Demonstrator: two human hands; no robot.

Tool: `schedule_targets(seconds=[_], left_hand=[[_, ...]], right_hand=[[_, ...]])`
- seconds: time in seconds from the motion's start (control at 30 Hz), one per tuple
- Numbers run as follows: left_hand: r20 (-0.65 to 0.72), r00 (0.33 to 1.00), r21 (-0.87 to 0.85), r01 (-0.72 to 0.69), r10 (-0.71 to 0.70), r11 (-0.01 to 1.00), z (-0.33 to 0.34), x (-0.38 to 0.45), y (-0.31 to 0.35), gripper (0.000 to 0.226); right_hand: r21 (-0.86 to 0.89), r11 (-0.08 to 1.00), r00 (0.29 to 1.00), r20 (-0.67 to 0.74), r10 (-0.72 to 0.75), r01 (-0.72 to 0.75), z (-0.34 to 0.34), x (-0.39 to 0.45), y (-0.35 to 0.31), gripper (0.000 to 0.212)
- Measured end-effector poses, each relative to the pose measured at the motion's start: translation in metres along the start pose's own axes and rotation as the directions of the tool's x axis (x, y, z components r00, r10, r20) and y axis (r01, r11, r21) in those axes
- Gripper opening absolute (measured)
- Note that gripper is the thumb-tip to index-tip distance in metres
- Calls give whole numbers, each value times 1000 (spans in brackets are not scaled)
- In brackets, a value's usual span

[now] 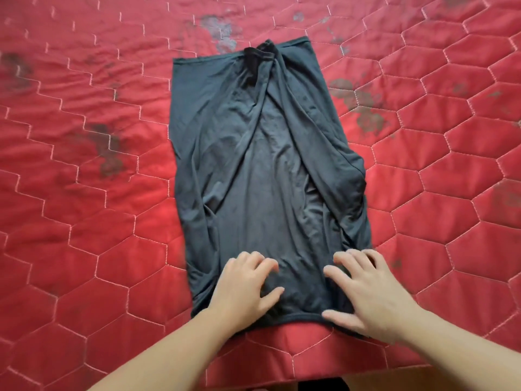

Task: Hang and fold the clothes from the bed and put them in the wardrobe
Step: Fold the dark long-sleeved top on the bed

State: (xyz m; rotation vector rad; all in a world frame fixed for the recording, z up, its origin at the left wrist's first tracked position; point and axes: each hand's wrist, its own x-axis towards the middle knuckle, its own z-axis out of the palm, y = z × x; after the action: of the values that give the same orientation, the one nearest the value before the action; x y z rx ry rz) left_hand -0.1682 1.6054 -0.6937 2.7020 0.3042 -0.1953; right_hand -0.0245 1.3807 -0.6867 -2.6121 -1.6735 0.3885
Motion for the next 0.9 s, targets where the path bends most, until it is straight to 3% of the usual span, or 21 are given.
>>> schedule_targets(seconds=[0.07,0.17,0.23,0.33,0.43,0.53,0.6,0.7,0.77,0.83,0.9], left_hand=[[9,998,138,56,-57,989,-4,-31,-10,64],[296,939,162,129,-173,978,-5,-67,-20,91],[339,931,152,86,-133,985,-6,-80,-21,80],[172,983,99,52,-68,994,-10,-79,-19,41],[178,965,136,170,-192,976,-23,-79,-14,26],[285,915,209,232,-286,950,-30,-84,-14,29],[389,871,145,265,-301,953,-41,-87,-13,30],[670,702,-58,375,-242,925,-64,-77,-17,25],[757,626,-83,377,-188,922,-84,-59,-23,19],[754,625,-86,398,-201,913,-106,-33,-32,15],[643,723,-124,423,-252,898,-129,0,-42,18]], right_hand=[[-19,999,991,132,-35,38,5,-23,-18,78],[-5,1000,985,173,11,-11,5,-34,-34,74],[39,997,990,131,61,-67,2,-29,-36,63],[131,975,969,195,151,-178,-9,-16,-36,21],[64,955,926,272,263,-290,-17,-13,-34,0],[73,936,864,416,285,-344,-28,-18,-35,4],[79,915,772,567,286,-397,-41,-16,-32,8],[72,932,612,772,174,-355,-61,-1,-26,9],[62,927,525,837,155,-371,-79,15,-21,13],[95,890,522,835,173,-447,-97,37,-10,21],[182,854,633,747,203,-488,-113,66,5,24]])
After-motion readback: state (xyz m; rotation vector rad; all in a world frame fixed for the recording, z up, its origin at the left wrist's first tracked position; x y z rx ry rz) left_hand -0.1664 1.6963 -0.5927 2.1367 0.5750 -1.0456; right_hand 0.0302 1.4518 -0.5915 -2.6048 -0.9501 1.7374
